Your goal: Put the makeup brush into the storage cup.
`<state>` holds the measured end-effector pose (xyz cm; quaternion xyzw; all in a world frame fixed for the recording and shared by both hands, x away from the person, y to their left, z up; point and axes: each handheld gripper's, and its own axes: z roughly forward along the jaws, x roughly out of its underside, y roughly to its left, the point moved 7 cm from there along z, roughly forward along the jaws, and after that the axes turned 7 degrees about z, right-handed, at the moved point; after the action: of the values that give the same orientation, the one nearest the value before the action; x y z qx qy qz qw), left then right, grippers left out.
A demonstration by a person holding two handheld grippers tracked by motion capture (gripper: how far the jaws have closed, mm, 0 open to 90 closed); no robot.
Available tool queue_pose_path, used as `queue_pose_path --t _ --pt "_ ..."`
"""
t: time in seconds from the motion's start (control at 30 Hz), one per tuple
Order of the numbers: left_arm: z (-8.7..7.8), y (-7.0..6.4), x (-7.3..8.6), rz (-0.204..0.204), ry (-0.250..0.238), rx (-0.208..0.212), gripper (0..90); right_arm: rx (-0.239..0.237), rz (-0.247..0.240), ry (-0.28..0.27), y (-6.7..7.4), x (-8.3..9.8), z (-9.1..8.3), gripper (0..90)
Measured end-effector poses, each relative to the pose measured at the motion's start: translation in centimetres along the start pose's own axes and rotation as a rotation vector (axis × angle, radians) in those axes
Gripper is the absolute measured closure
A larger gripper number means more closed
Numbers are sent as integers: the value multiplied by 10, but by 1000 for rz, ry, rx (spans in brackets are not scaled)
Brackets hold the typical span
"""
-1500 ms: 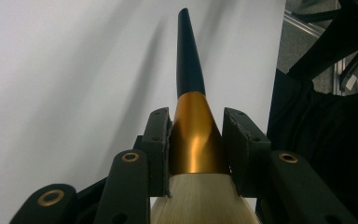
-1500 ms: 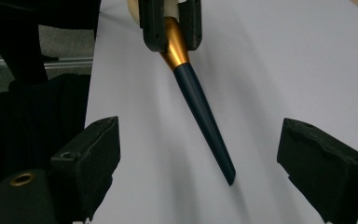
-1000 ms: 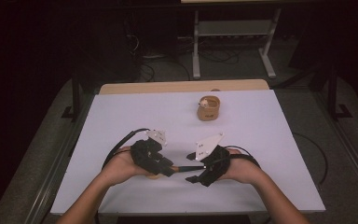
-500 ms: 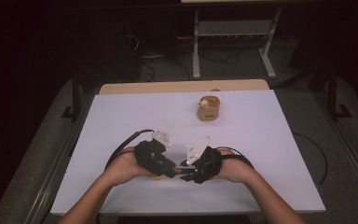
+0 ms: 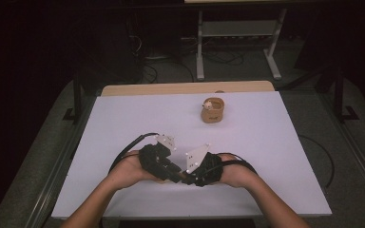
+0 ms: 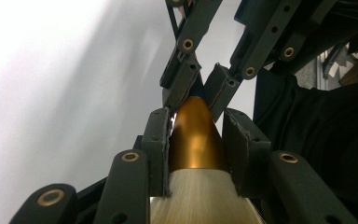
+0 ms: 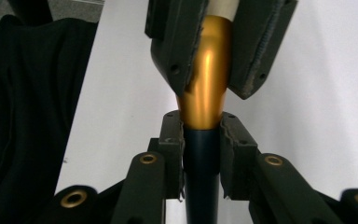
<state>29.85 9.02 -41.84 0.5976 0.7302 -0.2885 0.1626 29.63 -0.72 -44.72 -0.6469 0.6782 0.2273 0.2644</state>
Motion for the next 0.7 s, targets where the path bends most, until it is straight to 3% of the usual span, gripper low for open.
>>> queue_pose_path --t 0.13,0.27,0.37,0.43,0.53,0.7 --pt "0 0 1 10 -1 9 629 -12 0 2 2 0 1 730" --pt "-3 2 0 52 -13 3 616 -3 -7 -8 0 0 0 731" --pt "-5 3 -1 56 -36 -4 546 -6 0 -24 -1 -1 -1 731" --pt "-7 4 -3 57 -63 -18 445 -1 3 -28 -2 -1 -2 731" --pt "-11 6 -5 88 -105 -58 334 3 18 -28 -3 1 -3 730" --pt "-19 9 -9 91 -175 -99 251 16 55 -44 -8 3 -6 730"
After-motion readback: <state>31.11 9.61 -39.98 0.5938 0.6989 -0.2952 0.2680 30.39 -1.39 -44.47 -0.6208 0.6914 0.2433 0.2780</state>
